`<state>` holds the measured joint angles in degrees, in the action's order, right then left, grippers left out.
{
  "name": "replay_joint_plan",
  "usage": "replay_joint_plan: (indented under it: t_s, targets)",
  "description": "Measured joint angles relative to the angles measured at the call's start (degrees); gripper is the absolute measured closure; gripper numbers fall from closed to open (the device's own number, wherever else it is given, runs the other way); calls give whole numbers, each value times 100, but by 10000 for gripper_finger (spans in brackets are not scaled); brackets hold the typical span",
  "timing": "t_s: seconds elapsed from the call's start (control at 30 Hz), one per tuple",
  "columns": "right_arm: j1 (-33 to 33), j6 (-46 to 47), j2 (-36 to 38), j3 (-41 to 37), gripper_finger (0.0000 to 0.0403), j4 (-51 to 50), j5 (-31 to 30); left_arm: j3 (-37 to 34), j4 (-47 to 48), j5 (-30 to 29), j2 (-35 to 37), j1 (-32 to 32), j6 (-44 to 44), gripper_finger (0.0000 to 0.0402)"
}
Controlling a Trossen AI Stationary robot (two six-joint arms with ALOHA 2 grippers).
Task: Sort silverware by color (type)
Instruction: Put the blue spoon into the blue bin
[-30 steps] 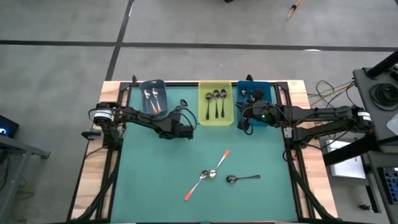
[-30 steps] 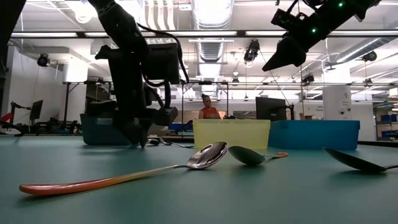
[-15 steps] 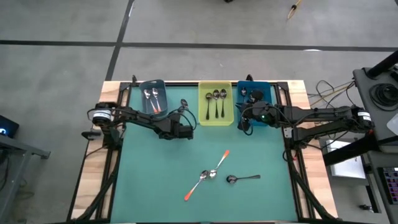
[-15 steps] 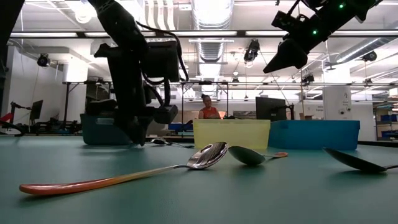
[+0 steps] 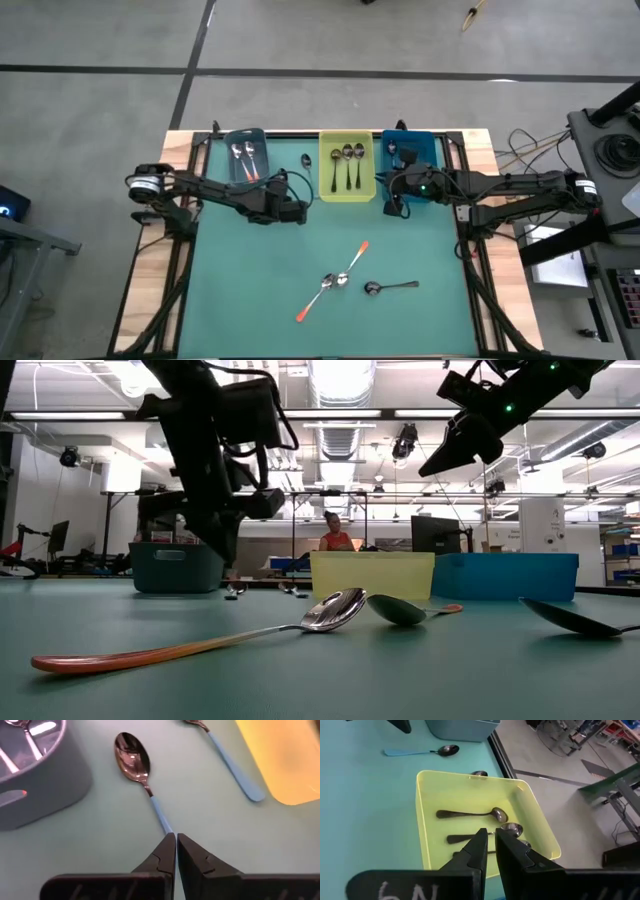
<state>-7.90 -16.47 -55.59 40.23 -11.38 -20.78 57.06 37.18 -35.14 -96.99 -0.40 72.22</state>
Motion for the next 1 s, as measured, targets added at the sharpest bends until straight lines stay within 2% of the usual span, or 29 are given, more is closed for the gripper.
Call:
replay_joint_plan:
  t_s: [0.47, 1.0]
  targets:
    - [0, -9, 0, 1, 374, -8, 1, 0, -327, -152, -18, 178, 83, 394]
    - [0, -83, 0, 0, 374, -34, 2, 2, -571, -448, -485, 369, 322, 249]
